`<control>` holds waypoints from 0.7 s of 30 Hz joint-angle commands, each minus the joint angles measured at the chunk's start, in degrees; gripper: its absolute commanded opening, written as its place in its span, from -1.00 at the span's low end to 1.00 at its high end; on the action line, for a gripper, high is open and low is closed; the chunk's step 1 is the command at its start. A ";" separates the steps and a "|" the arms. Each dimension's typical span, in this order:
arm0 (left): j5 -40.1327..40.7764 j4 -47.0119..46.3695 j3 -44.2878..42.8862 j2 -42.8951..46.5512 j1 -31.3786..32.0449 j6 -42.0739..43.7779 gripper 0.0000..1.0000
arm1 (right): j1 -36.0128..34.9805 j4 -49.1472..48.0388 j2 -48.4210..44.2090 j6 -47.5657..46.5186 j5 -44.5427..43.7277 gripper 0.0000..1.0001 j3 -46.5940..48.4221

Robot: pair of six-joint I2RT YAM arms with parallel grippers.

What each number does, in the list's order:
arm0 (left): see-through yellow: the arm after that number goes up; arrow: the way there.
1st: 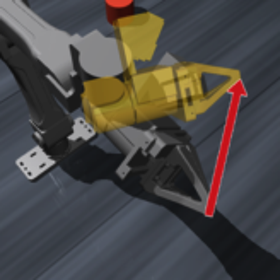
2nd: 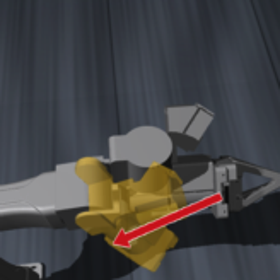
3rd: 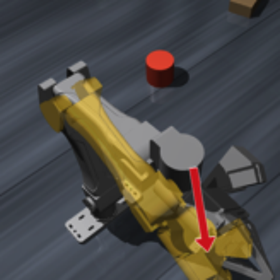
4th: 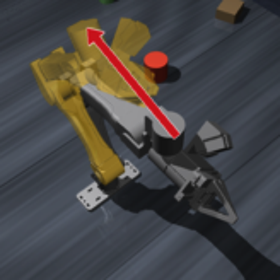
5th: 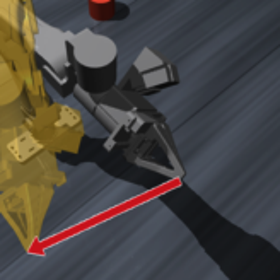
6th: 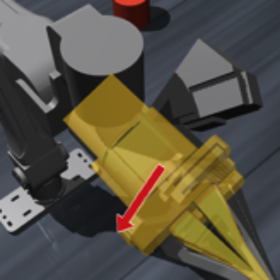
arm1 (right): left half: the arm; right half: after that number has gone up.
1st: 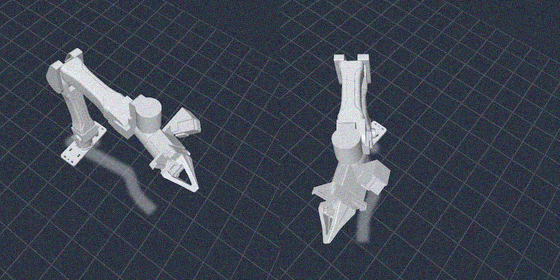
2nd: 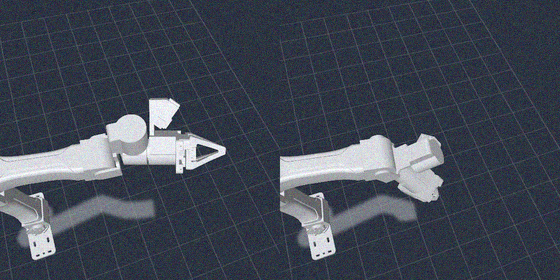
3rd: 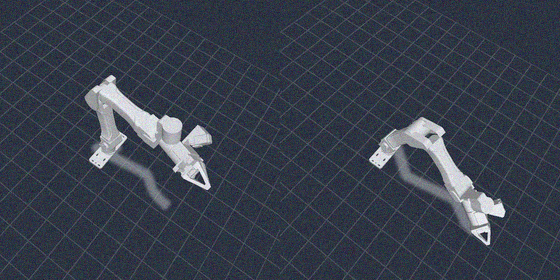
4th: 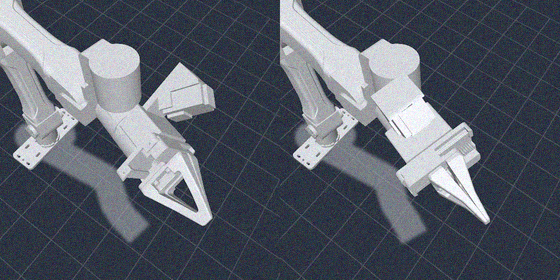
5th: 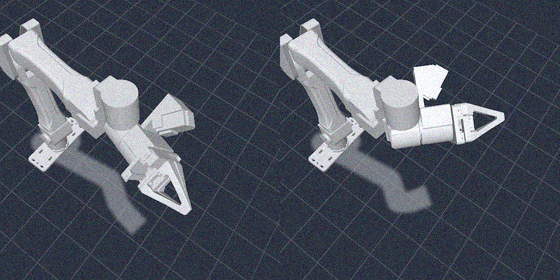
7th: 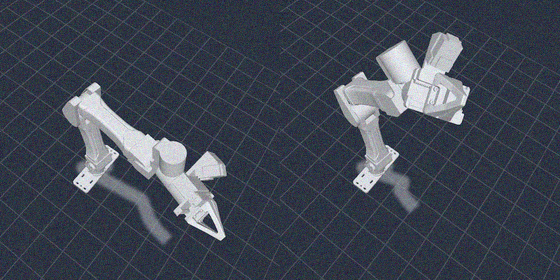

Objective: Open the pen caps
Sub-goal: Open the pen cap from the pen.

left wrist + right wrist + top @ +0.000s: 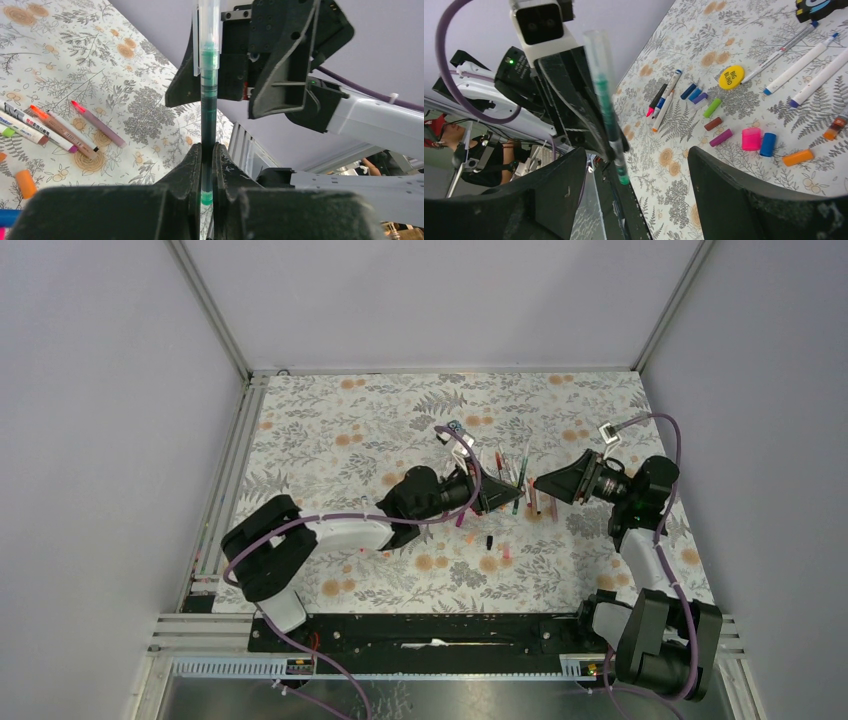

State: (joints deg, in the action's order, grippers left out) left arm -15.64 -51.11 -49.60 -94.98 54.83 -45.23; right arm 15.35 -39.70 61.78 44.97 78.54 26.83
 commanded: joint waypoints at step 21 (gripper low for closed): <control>4.60 -5.37 -7.39 -5.65 4.84 2.96 -0.98 | -3.11 -6.97 0.08 2.14 -0.07 -0.51 -0.50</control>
State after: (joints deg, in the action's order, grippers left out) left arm -11.11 -51.66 -54.00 -100.60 58.87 -43.51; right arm 12.75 -44.10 62.02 48.23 78.67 26.37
